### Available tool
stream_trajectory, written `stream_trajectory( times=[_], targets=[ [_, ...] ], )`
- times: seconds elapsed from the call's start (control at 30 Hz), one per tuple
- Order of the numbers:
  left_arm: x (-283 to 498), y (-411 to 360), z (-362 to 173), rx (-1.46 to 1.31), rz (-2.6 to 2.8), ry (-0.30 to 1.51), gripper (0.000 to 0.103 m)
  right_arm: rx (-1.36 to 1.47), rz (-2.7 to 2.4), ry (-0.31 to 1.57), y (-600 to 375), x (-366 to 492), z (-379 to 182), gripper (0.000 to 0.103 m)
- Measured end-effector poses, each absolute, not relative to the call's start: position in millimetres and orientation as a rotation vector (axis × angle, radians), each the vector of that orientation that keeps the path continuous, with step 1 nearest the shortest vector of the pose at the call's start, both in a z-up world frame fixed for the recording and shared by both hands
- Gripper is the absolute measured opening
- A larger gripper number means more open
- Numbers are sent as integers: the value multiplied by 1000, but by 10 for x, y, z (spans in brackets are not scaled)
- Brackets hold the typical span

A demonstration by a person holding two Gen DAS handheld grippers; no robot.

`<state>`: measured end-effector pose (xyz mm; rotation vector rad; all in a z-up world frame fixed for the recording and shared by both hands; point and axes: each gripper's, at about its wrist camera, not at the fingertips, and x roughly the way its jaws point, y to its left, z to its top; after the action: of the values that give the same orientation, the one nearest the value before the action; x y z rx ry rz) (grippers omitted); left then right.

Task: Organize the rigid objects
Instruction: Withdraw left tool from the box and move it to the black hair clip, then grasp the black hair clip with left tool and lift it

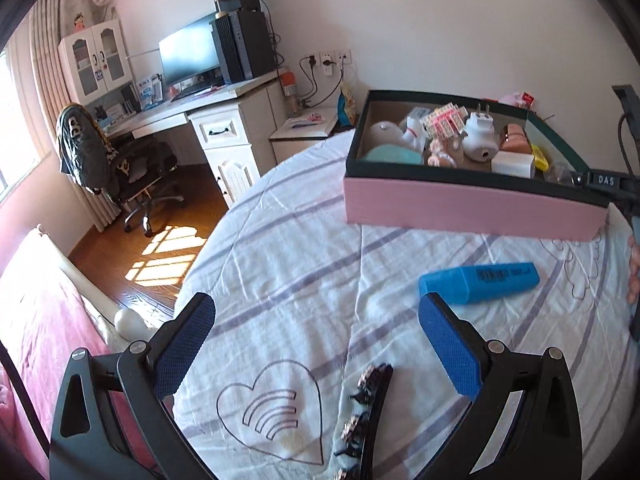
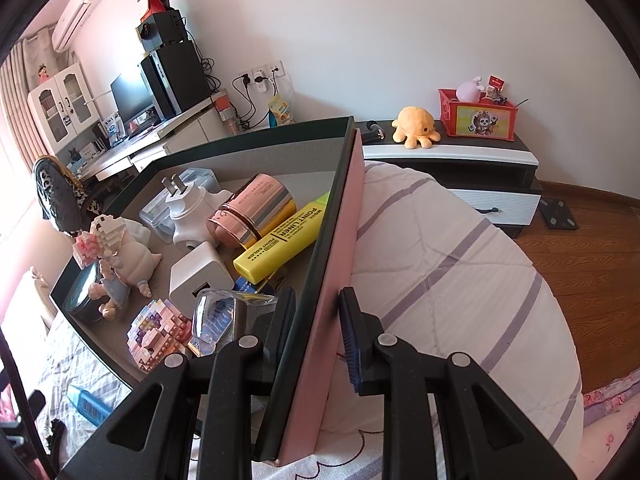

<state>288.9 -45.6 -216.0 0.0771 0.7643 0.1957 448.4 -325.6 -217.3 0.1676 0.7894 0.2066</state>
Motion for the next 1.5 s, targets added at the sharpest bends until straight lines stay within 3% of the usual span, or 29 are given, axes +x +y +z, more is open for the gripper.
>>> stream_trajectory(
  times=[0.37,0.4,0.47,0.53,0.6,0.67,0.77,1.0,1.13,1.2,1.37,1.5],
  targets=[
    [2732,-383,-2411,76,198,830,100,168,207,789,-3261,4486,-2172,23],
    [2741,-375,-2418,73,193,833,97,168,207,789,-3271,4486,-2173,23],
    [2767,-351,-2445,60,169,850,77,168,207,789,-3271,4486,-2174,23],
    [2778,-335,-2446,45,151,850,74,168,207,789,-3268,4486,-2173,23],
    [2782,-350,-2442,60,146,839,61,168,207,789,-3261,4485,-2172,23],
    [2787,-361,-2433,71,142,831,42,168,207,789,-3265,4486,-2173,23],
    [2814,-357,-2425,80,136,831,31,169,208,789,-3266,4485,-2173,23],
    [2838,-260,-2420,49,128,830,19,169,208,789,-3270,4486,-2173,23],
    [2798,-220,-2370,-10,119,839,22,169,208,789,-3277,4486,-2174,23],
    [2777,-220,-2357,-24,115,856,31,169,208,789,-3282,4486,-2174,23],
    [2584,-269,-2302,-52,146,832,68,170,208,789,-3278,4486,-2173,23],
    [2481,-391,-2314,-12,179,821,72,171,209,790,-3277,4489,-2179,23]
  ],
)
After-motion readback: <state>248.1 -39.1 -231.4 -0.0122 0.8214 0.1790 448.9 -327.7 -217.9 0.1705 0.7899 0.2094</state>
